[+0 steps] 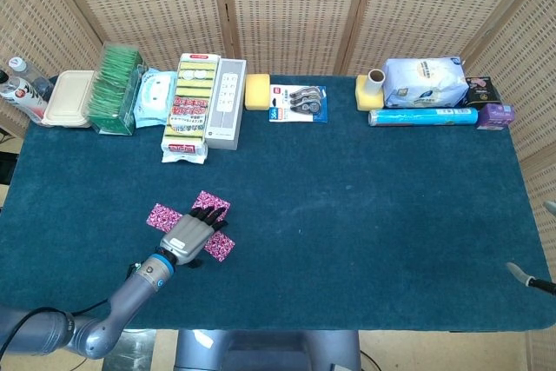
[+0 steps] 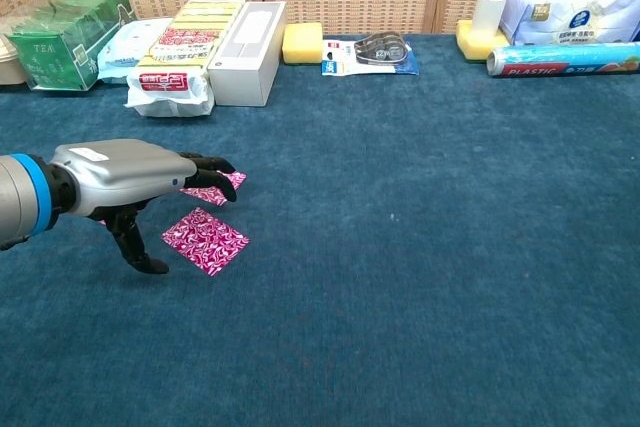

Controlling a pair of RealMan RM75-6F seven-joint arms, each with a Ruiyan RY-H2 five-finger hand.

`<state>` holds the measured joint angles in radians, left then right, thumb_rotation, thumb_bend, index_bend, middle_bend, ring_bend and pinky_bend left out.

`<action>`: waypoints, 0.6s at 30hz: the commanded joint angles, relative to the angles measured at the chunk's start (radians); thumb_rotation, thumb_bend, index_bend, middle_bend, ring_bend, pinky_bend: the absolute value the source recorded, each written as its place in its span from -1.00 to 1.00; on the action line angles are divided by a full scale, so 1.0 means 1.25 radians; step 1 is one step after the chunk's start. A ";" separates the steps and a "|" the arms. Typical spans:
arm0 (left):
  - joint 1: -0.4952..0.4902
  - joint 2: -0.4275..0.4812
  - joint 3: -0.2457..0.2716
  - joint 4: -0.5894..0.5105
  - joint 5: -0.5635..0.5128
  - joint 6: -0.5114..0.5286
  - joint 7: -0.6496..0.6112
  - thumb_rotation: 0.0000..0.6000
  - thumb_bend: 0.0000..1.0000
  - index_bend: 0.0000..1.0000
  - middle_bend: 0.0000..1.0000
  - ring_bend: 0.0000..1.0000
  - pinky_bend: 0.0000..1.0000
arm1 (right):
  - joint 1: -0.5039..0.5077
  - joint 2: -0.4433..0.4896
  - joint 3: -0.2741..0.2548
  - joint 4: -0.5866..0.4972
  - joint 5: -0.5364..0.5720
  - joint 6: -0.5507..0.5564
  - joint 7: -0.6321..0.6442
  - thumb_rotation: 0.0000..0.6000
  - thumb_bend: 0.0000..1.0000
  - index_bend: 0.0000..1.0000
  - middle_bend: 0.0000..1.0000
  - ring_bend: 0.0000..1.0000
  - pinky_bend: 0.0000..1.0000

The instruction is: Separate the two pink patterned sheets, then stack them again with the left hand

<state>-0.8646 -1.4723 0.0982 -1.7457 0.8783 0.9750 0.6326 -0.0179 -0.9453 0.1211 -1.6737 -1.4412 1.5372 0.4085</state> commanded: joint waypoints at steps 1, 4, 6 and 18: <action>0.007 -0.009 -0.004 0.012 0.014 -0.001 -0.005 1.00 -0.59 -0.68 -1.00 -1.00 -0.80 | 0.000 0.000 0.000 0.000 0.000 0.000 0.001 1.00 -1.00 -0.77 -1.00 -1.00 -0.95; 0.009 -0.014 -0.006 0.016 0.016 -0.004 -0.001 1.00 -0.59 -0.64 -1.00 -1.00 -0.80 | 0.001 0.001 0.000 0.000 0.001 -0.001 0.002 1.00 -1.00 -0.77 -1.00 -1.00 -0.95; 0.010 -0.016 -0.007 0.017 0.016 -0.005 0.001 1.00 -0.58 -0.62 -1.00 -1.00 -0.80 | 0.000 0.001 0.000 0.001 0.001 0.000 0.003 1.00 -1.00 -0.77 -1.00 -1.00 -0.95; 0.020 -0.036 -0.012 0.031 0.016 0.012 0.041 1.00 -0.55 -0.60 -1.00 -1.00 -0.80 | -0.002 0.001 -0.002 0.001 -0.002 0.001 0.004 1.00 -1.00 -0.77 -1.00 -1.00 -0.95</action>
<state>-0.8404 -1.5142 0.0832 -1.7094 0.8989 0.9896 0.6808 -0.0197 -0.9442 0.1186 -1.6727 -1.4437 1.5386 0.4138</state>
